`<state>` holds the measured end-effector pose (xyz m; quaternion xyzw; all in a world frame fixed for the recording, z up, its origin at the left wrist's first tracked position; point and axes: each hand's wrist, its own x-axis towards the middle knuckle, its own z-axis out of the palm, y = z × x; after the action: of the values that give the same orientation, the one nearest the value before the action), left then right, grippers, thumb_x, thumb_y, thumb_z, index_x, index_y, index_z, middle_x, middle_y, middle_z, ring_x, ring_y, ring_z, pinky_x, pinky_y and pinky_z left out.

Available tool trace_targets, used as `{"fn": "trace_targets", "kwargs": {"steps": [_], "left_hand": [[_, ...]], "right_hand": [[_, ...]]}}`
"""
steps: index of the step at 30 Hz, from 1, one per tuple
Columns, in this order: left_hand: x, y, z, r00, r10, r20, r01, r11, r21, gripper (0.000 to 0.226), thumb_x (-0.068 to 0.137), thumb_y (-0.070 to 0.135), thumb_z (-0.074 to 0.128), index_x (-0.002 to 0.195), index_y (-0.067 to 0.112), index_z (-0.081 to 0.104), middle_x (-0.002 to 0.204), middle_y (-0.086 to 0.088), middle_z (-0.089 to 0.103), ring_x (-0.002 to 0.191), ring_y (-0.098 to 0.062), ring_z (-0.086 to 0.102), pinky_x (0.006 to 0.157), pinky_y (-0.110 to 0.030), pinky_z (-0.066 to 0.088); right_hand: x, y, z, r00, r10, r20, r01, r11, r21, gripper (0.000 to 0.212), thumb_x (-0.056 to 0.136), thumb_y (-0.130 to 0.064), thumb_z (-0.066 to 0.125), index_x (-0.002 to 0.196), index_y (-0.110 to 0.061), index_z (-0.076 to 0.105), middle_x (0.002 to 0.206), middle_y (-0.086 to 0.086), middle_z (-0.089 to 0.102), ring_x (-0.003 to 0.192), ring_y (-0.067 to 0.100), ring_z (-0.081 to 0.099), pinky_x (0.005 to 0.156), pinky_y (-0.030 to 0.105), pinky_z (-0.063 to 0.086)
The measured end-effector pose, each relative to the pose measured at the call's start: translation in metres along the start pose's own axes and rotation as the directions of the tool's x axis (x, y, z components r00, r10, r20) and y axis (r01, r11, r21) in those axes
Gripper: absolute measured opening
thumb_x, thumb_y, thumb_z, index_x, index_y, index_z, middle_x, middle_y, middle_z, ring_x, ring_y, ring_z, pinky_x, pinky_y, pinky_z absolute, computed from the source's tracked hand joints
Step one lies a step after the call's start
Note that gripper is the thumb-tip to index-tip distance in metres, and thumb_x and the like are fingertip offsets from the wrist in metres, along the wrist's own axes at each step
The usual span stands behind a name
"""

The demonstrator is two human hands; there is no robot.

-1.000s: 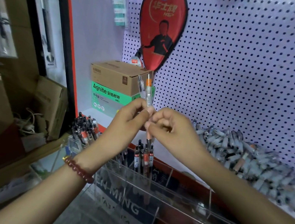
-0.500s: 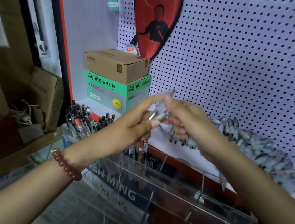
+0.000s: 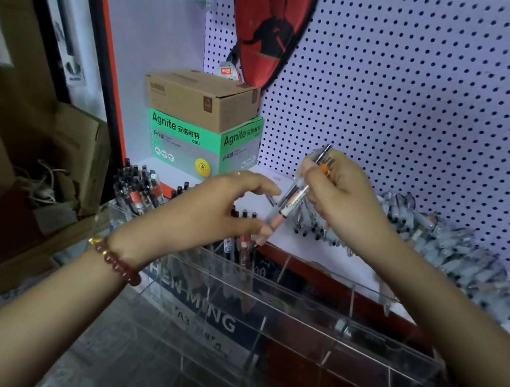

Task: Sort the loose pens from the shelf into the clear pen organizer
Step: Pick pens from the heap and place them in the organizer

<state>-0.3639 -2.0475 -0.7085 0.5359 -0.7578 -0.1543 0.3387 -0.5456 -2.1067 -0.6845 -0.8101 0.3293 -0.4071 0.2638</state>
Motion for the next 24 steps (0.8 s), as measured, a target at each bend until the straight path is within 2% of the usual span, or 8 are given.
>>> {"fn": "trace_targets", "kwargs": {"steps": [2,6,11,14,16,20,22,24], "left_hand": [[-0.002,-0.003,-0.001,0.996,-0.036,0.081,0.024,0.988,0.152,0.054,0.08,0.032,0.074,0.128,0.034,0.051,0.121,0.026,0.047,0.103,0.02,0.041,0.091,-0.006,0.031],[-0.004,-0.006,-0.004,0.982,-0.107,0.158,0.042,0.93,0.365,0.053,0.082,0.032,0.073,0.131,0.031,0.052,0.133,0.01,0.056,0.12,-0.01,0.052,0.1,-0.031,0.043],[-0.005,-0.002,-0.002,0.989,-0.074,0.129,-0.002,0.858,0.514,0.044,0.086,0.051,0.061,0.124,0.032,0.053,0.109,0.004,0.066,0.089,-0.016,0.059,0.076,-0.033,0.05],[-0.006,-0.003,0.002,0.994,0.016,0.11,-0.082,0.776,0.626,0.044,0.085,0.061,0.048,0.109,0.025,0.053,0.097,0.004,0.064,0.084,-0.019,0.061,0.069,-0.036,0.05],[-0.005,-0.005,0.005,0.991,0.05,0.125,-0.12,0.75,0.651,0.04,0.085,0.059,0.049,0.102,0.023,0.053,0.097,0.005,0.062,0.085,-0.02,0.062,0.069,-0.036,0.05],[-0.003,-0.007,0.005,0.989,0.033,0.142,-0.113,0.786,0.607,0.034,0.082,0.053,0.064,0.098,0.025,0.053,0.094,0.005,0.061,0.084,-0.019,0.061,0.069,-0.034,0.048],[-0.002,-0.007,0.004,0.988,0.017,0.15,-0.102,0.809,0.579,0.035,0.08,0.049,0.069,0.099,0.023,0.055,0.089,0.006,0.058,0.083,-0.017,0.059,0.068,-0.032,0.046],[-0.001,-0.008,0.004,0.989,0.014,0.15,-0.094,0.837,0.539,0.036,0.078,0.047,0.072,0.099,0.022,0.057,0.085,0.007,0.056,0.082,-0.018,0.059,0.067,-0.032,0.044]], "right_hand": [[0.0,0.005,0.002,0.999,-0.002,0.035,0.005,0.996,-0.087,0.019,0.099,-0.026,0.044,0.081,-0.023,0.048,0.06,-0.003,0.044,0.051,0.013,0.038,0.057,0.031,0.034],[-0.004,0.011,0.01,0.989,0.011,0.149,0.019,0.979,-0.202,0.023,0.098,-0.03,0.045,0.081,-0.015,0.049,0.062,0.001,0.045,0.052,0.015,0.039,0.056,0.033,0.036],[-0.011,0.015,0.023,0.96,0.04,0.278,0.017,0.98,-0.2,0.018,0.095,-0.028,0.05,0.09,-0.012,0.058,0.064,0.003,0.051,0.055,0.016,0.044,0.054,0.034,0.037],[-0.013,0.017,0.027,0.936,0.079,0.343,-0.009,0.979,-0.201,0.023,0.094,-0.031,0.053,0.092,-0.01,0.061,0.062,0.003,0.054,0.049,0.01,0.043,0.049,0.028,0.036],[-0.015,0.019,0.028,0.906,0.112,0.407,-0.02,0.974,-0.224,0.02,0.094,-0.03,0.054,0.093,-0.012,0.062,0.06,-0.002,0.058,0.045,0.003,0.045,0.046,0.021,0.038],[-0.014,0.019,0.026,0.84,0.187,0.509,-0.101,0.976,-0.192,0.019,0.092,-0.029,0.061,0.102,-0.012,0.062,0.074,-0.004,0.069,0.062,0.005,0.059,0.064,0.025,0.048],[-0.012,0.018,0.023,0.809,0.206,0.55,-0.129,0.976,-0.176,0.021,0.09,-0.022,0.063,0.106,-0.009,0.061,0.084,0.003,0.072,0.068,0.007,0.06,0.068,0.025,0.048],[-0.011,0.018,0.023,0.782,0.215,0.585,-0.108,0.971,-0.211,0.022,0.088,-0.015,0.064,0.108,-0.003,0.06,0.093,0.012,0.071,0.067,0.01,0.056,0.065,0.026,0.045]]}}
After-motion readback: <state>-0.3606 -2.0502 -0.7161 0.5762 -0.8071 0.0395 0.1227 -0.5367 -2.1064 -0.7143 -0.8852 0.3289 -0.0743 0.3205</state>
